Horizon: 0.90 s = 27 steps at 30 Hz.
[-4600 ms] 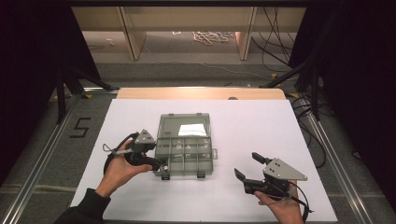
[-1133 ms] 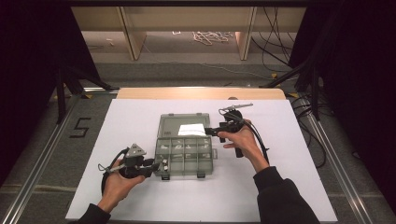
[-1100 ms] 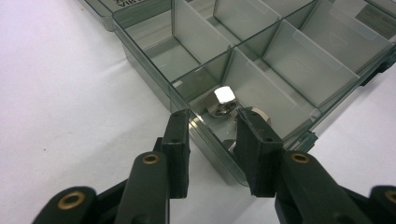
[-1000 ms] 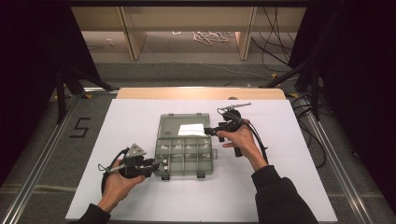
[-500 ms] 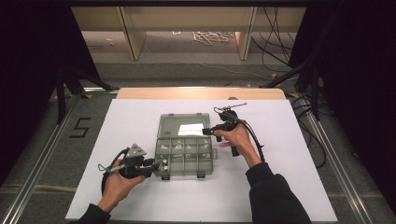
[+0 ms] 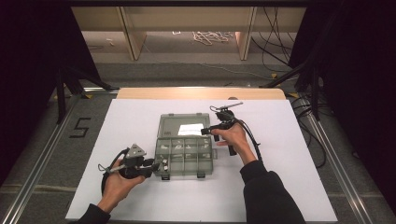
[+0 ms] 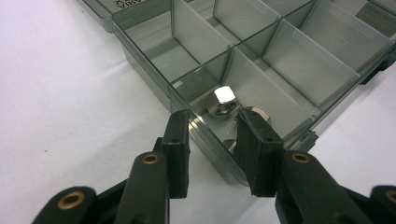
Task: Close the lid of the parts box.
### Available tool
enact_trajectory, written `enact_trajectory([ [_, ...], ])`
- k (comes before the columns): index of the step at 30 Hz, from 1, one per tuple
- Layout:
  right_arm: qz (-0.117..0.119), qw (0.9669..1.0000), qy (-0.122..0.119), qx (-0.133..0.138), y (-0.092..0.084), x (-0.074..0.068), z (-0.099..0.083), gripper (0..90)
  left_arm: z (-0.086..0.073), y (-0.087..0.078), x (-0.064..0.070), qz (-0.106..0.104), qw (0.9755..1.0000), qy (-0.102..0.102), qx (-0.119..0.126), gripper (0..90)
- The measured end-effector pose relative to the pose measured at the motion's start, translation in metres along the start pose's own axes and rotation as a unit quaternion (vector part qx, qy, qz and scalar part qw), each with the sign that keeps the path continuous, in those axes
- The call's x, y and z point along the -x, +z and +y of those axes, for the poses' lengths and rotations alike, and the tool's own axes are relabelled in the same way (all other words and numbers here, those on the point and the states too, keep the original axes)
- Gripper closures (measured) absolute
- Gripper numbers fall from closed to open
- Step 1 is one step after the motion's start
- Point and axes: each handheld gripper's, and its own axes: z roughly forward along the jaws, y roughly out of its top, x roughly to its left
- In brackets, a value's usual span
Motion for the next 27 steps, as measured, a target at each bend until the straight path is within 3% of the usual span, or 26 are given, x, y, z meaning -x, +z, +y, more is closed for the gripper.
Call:
enact_trajectory([
  [4,-0.005,1.0000,0.000,-0.003,0.002,0.001,0.000,27.4,0.000,0.000,0.000,-0.001,1.0000,-0.002,0.004,65.1],
  [5,0.003,0.9999,0.014,-0.006,0.002,0.000,-0.001,27.5,0.000,0.000,0.000,-0.001,1.0000,0.000,0.003,65.2],
  [7,0.003,1.0000,0.007,-0.005,0.004,0.003,-0.001,28.4,0.000,0.000,0.000,0.000,1.0000,0.002,0.003,65.1],
  [8,0.004,0.9998,0.018,-0.008,0.004,0.002,-0.001,28.5,0.000,0.000,0.000,0.000,1.0000,0.002,0.003,65.1],
  [12,0.009,0.9999,0.008,-0.007,0.007,0.002,-0.002,30.4,0.000,0.000,0.000,0.000,1.0000,0.002,0.004,65.1],
  [13,0.013,0.9996,0.022,-0.010,0.007,0.001,-0.002,30.8,-0.001,0.000,0.000,0.002,1.0000,0.003,0.003,65.1],
  [14,0.013,0.9998,0.011,-0.007,0.008,0.002,-0.002,31.1,-0.001,0.000,0.000,0.002,1.0000,0.004,0.005,65.1],
  [15,0.015,0.9996,0.024,-0.009,0.008,0.000,-0.002,32.3,-0.001,0.000,0.000,0.000,1.0000,0.004,0.003,65.1],
  [19,0.021,0.9996,0.016,-0.010,0.010,0.002,-0.002,34.0,-0.001,0.000,0.000,0.002,1.0000,0.004,0.005,65.0],
  [27,0.032,0.9985,0.042,-0.014,0.013,0.002,-0.003,37.1,-0.001,0.000,0.000,0.002,1.0000,0.005,0.005,65.0],
])
